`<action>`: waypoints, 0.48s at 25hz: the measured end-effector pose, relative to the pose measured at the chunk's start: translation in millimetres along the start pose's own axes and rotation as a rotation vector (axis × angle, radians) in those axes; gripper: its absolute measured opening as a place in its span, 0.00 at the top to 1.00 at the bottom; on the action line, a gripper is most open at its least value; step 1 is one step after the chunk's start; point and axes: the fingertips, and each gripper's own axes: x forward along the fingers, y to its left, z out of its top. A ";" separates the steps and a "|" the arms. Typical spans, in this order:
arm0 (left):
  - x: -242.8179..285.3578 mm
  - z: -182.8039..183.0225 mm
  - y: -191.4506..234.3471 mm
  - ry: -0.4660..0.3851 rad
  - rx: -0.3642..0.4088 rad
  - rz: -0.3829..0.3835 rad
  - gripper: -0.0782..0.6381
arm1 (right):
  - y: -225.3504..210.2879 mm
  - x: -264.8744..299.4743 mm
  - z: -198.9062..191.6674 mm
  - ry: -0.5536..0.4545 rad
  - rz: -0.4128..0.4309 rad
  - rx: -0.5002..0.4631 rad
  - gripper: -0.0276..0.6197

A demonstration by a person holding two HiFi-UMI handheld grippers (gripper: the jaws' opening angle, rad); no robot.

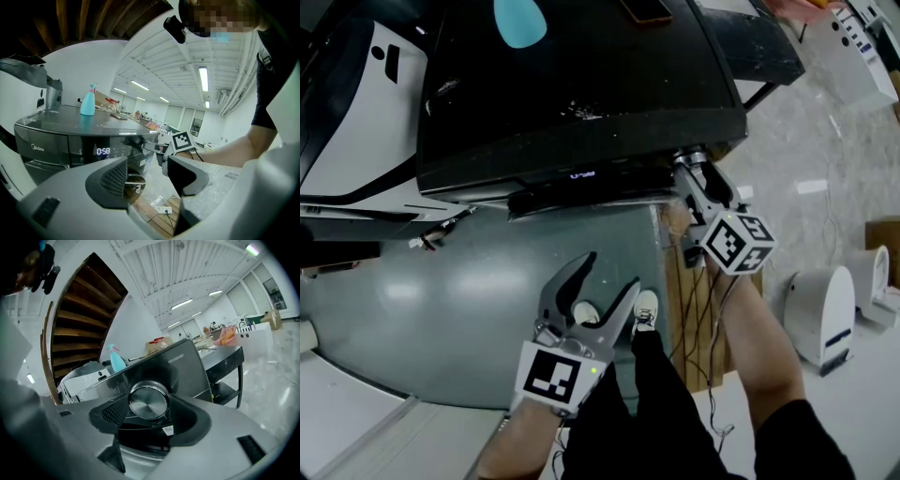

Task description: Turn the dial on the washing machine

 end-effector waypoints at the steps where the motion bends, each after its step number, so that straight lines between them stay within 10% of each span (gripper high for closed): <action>1: 0.0 -0.5 -0.4 0.001 0.000 0.000 0.54 | 0.1 -0.2 -0.1 -0.001 -0.004 -0.010 0.54; 12: -0.3 -0.2 -1.1 -0.002 -0.002 0.002 0.54 | 4.3 0.7 3.2 0.012 -0.010 -0.147 0.51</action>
